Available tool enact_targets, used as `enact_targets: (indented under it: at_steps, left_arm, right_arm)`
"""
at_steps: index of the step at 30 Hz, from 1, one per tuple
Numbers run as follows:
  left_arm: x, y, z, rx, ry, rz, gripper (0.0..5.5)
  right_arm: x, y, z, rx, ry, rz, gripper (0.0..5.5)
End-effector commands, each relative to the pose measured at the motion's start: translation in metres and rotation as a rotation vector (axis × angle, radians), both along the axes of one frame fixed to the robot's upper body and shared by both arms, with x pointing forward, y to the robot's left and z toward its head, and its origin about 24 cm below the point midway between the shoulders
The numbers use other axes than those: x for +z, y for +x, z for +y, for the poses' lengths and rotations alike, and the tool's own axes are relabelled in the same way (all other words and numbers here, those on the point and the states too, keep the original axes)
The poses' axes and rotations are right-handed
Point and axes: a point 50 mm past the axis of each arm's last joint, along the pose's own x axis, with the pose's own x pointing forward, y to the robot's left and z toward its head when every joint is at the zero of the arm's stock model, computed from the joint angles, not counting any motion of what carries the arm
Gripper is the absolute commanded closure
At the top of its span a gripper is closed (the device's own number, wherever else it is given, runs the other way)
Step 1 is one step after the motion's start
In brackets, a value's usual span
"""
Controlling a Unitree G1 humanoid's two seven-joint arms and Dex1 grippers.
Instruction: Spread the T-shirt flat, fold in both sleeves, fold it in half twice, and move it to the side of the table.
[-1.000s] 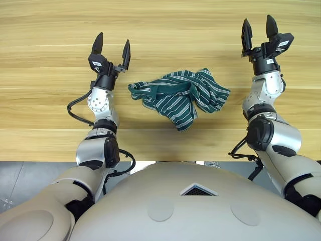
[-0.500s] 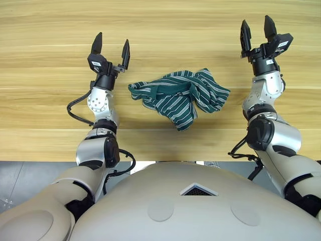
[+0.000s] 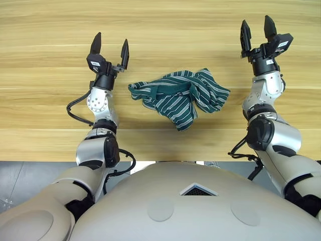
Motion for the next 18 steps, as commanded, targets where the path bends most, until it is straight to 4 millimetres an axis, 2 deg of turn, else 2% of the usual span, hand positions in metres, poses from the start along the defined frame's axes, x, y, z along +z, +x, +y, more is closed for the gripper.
enact_targets:
  at_steps: [1, 6, 9, 13, 16, 18]
  left_arm:
    - [0.000, 0.003, 0.002, 0.008, -0.033, 0.010, 1.24]
    - [0.001, 0.002, 0.004, 0.012, -0.036, 0.002, 1.24]
    - [0.007, 0.000, 0.017, 0.004, -0.039, -0.028, 1.24]
    - [0.025, -0.022, 0.045, -0.175, -0.080, -0.118, 1.24]
    - [0.039, -0.038, 0.068, -0.267, -0.088, -0.131, 1.24]
    - [0.045, -0.048, 0.074, -0.326, -0.015, -0.098, 1.24]
  right_arm:
    - [0.004, 0.004, 0.001, 0.011, 0.004, -0.008, 1.74]
    - [0.004, 0.003, 0.002, 0.052, 0.007, -0.010, 1.74]
    - [0.003, -0.006, 0.007, 0.316, 0.015, -0.041, 1.74]
    - [0.005, -0.040, -0.002, 0.727, -0.107, -0.096, 1.74]
    - [0.007, -0.069, -0.001, 0.915, -0.196, -0.061, 1.74]
    - [0.003, -0.085, 0.006, 1.014, -0.242, -0.014, 1.74]
